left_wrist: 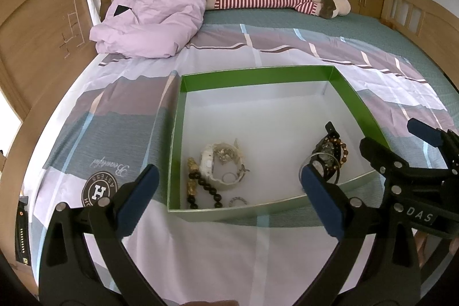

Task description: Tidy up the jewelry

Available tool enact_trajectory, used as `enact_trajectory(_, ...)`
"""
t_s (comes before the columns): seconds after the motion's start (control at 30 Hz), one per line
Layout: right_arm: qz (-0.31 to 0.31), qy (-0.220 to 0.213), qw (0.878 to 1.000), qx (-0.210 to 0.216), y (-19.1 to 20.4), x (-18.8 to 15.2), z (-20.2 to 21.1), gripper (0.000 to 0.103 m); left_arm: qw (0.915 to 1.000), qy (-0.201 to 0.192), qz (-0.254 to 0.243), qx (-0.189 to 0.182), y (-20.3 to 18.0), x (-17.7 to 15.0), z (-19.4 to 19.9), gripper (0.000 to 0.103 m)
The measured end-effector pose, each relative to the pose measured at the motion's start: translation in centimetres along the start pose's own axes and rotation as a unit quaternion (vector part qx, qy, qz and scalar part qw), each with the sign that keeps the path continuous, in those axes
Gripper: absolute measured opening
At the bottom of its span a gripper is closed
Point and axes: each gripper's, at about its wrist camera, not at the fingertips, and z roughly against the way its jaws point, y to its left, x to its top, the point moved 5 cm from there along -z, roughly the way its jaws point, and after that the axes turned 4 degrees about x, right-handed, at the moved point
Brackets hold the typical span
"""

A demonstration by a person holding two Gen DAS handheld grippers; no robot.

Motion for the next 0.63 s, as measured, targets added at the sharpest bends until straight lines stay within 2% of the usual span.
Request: enact_trajectory(0.63, -0.001, 0.0, 1.0, 0.0, 0.03, -0.01, 0.02, 0.102, 1.0, 0.005, 0.008, -0.001, -0.19, -0.24, -0.08, 0.1)
